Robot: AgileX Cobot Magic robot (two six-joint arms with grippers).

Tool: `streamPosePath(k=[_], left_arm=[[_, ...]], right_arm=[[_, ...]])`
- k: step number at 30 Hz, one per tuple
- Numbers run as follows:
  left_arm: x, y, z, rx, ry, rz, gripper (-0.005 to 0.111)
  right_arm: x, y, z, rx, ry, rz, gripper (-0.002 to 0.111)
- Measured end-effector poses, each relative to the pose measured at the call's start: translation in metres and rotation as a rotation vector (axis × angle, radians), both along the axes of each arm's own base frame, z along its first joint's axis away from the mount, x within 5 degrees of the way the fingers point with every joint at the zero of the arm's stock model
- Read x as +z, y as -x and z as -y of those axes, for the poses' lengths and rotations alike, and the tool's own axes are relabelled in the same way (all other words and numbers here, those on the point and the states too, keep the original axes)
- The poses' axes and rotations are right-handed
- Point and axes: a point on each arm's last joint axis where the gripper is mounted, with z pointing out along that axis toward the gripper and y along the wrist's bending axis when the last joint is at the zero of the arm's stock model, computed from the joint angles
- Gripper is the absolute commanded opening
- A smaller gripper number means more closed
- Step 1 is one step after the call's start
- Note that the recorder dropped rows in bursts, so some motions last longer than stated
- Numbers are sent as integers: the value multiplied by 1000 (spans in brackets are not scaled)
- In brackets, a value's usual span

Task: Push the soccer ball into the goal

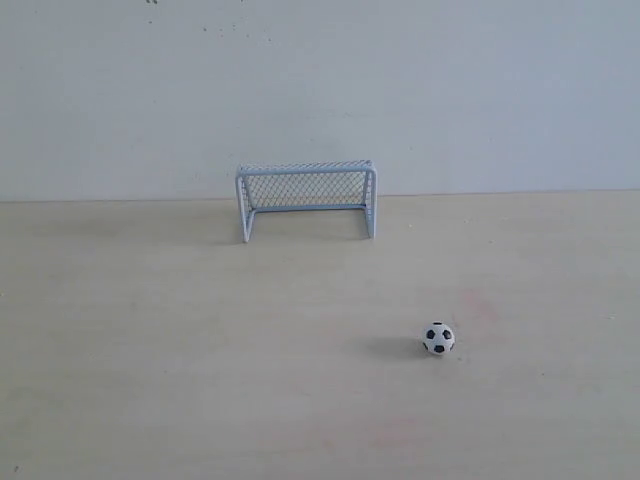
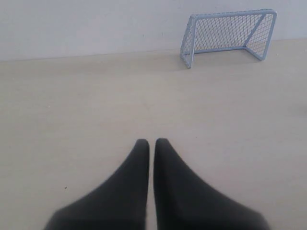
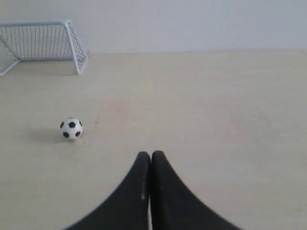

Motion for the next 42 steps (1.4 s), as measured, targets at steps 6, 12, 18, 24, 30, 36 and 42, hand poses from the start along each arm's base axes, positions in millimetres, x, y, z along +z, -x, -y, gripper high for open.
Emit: streamPosePath(k=[6,12,18,24,30,36,42], left_arm=[[0,0,0,0,0,0,4],[0,0,0,0,0,0,4],[0,0,0,0,0,0,4],[0,0,0,0,0,0,4],[0,0,0,0,0,0,4],[0,0,0,0,0,0,4],[0,0,0,0,0,0,4]], right_arm=[[39,-1,1,-18,-68,428,0],[79,17,5,-24,-140,911,0],[118,38,7,39,-340,1143,0],[211,36,4,10,-196,988,0],[267,-38,-2,-13,118,516,0],[245,-123,-7,142,569,-4,0],[176,-182,-11,517,978,-411,0]])
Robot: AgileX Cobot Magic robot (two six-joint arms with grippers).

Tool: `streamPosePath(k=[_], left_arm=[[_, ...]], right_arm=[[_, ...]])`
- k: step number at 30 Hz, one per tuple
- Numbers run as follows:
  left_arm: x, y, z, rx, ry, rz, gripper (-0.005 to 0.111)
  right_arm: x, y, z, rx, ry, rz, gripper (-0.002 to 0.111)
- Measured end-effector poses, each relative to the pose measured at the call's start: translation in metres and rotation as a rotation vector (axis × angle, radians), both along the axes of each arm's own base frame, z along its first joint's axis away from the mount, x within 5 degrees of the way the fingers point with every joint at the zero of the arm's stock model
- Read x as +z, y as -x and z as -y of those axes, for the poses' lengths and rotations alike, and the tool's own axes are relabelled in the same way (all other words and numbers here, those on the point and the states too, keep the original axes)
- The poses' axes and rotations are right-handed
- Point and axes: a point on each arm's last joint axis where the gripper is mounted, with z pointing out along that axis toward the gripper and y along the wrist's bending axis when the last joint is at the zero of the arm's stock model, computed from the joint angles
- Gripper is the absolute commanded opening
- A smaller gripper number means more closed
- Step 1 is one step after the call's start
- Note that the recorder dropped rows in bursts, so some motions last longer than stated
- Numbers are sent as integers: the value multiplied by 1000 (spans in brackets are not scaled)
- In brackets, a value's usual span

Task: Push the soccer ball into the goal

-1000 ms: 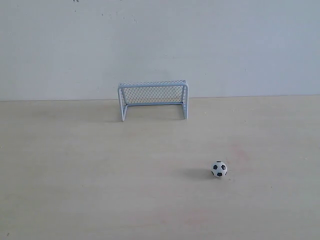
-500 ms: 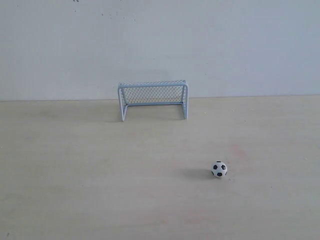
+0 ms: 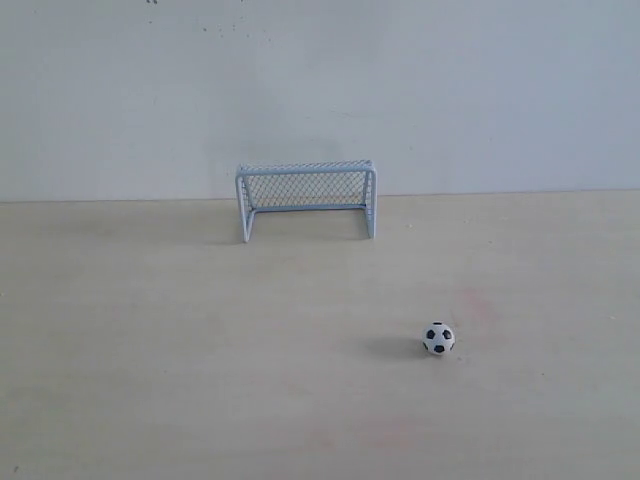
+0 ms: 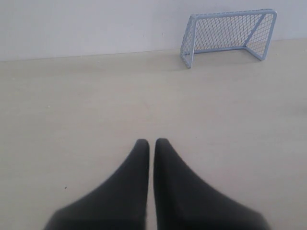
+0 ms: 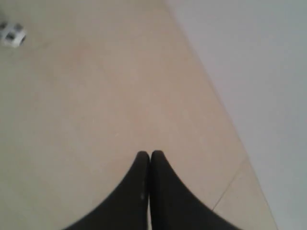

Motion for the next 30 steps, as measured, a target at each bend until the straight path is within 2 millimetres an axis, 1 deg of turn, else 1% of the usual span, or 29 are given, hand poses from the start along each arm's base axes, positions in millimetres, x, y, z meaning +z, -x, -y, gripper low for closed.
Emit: streamPosePath(k=[2,3,5,9,12,15,18,22,24,25,27,28,30], left_arm=[[0,0,0,0,0,0,4],[0,0,0,0,0,0,4],[0,0,0,0,0,0,4],[0,0,0,0,0,0,4],[0,0,0,0,0,0,4],[0,0,0,0,0,0,4],[0,0,0,0,0,0,4],[0,0,0,0,0,0,4],[0,0,0,0,0,0,4],[0,0,0,0,0,0,4],[0,0,0,0,0,0,4],[0,0,0,0,0,0,4],[0,0,0,0,0,0,4]], right_arm=[[-18,-9,-1,89,81,-116,0],[-27,-14,-2,117,91,-168,0],[-37,-22,-5,150,85,-206,0],[-49,-36,-11,178,42,-207,0],[-52,-39,-14,214,34,-210,0],[-56,-38,-16,316,82,-239,0],[-65,-42,-17,429,139,-270,0],[-90,-53,-21,526,169,-353,0],[-106,-60,-29,586,184,-400,0],[-115,-64,-36,622,193,-420,0],[-129,-69,-47,667,216,-432,0],[-135,-72,-56,701,247,-423,0],[-147,-76,-68,749,305,-420,0]])
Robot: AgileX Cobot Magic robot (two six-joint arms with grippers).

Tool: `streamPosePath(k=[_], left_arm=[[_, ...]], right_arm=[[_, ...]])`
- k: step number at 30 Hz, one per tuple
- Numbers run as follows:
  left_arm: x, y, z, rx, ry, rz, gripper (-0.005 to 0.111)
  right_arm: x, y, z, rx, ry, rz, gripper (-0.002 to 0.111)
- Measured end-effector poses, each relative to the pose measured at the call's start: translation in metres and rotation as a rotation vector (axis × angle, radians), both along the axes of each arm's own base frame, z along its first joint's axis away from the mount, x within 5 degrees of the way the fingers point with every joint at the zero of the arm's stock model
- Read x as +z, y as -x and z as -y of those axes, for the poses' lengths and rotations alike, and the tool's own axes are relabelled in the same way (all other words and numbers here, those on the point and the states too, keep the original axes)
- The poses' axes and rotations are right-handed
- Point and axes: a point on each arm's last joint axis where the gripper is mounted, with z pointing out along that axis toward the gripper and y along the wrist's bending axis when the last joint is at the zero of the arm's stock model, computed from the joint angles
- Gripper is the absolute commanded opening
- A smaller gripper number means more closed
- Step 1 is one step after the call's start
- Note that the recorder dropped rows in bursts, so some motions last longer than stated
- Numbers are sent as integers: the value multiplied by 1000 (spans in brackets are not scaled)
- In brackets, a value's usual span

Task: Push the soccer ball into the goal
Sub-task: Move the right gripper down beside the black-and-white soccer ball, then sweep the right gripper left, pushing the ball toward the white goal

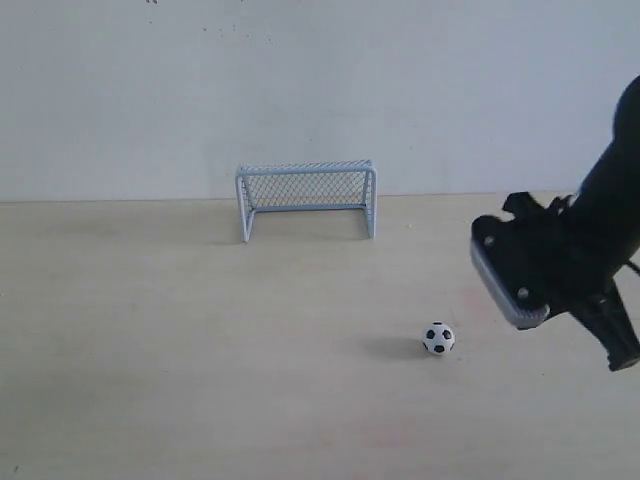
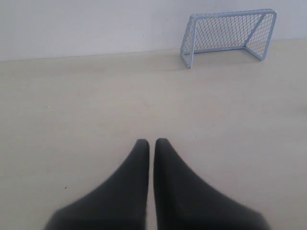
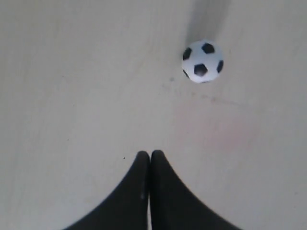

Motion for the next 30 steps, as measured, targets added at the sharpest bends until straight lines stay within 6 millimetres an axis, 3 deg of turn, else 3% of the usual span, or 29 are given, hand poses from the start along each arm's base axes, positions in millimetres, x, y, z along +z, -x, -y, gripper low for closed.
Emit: streamPosePath(k=[4,11,16,30], left_arm=[[0,0,0,0,0,0,4],[0,0,0,0,0,0,4],[0,0,0,0,0,0,4],[0,0,0,0,0,0,4]], right_arm=[[-23,-7,-16,99,108,-6,0],[-51,-11,-28,150,144,-54,0],[-56,-10,-42,187,107,-51,0],[-59,-11,-49,170,33,-47,0]])
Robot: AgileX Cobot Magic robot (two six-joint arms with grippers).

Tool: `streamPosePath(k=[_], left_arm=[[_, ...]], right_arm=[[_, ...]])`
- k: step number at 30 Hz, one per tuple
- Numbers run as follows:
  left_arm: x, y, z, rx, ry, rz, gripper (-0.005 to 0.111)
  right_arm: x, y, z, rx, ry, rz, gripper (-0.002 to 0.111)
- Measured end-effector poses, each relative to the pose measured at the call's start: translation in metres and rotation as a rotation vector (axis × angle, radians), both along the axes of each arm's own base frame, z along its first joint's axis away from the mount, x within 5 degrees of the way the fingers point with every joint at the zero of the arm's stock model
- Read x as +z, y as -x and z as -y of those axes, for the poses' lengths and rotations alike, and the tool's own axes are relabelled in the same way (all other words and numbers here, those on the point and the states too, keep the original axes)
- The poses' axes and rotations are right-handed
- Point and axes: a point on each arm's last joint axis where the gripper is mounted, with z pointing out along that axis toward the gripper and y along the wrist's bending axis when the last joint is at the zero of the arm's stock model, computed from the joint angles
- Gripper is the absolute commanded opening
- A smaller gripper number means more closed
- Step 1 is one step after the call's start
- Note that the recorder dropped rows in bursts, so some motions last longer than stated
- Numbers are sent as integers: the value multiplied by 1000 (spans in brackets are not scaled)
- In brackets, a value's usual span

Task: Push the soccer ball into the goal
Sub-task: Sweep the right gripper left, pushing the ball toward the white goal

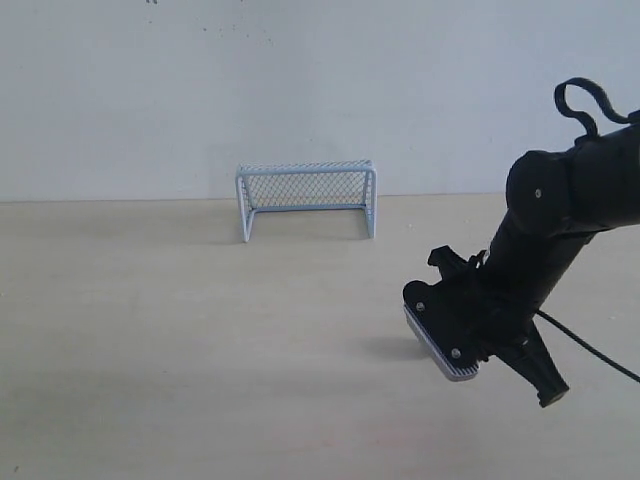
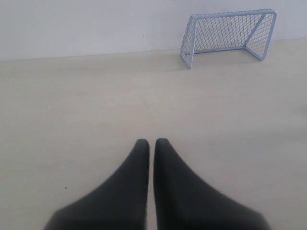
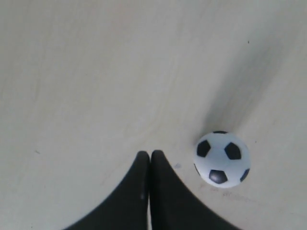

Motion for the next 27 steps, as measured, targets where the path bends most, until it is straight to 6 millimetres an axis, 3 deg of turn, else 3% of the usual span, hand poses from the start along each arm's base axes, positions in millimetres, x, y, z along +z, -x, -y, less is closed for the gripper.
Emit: streamPosePath(k=[22,25,27], left_arm=[[0,0,0,0,0,0,4],[0,0,0,0,0,0,4],[0,0,0,0,0,0,4]], right_arm=[[-20,-4,0,14,25,-23,0],[-22,-13,-4,33,24,-5,0],[-12,-33,-11,52,-8,127,0]])
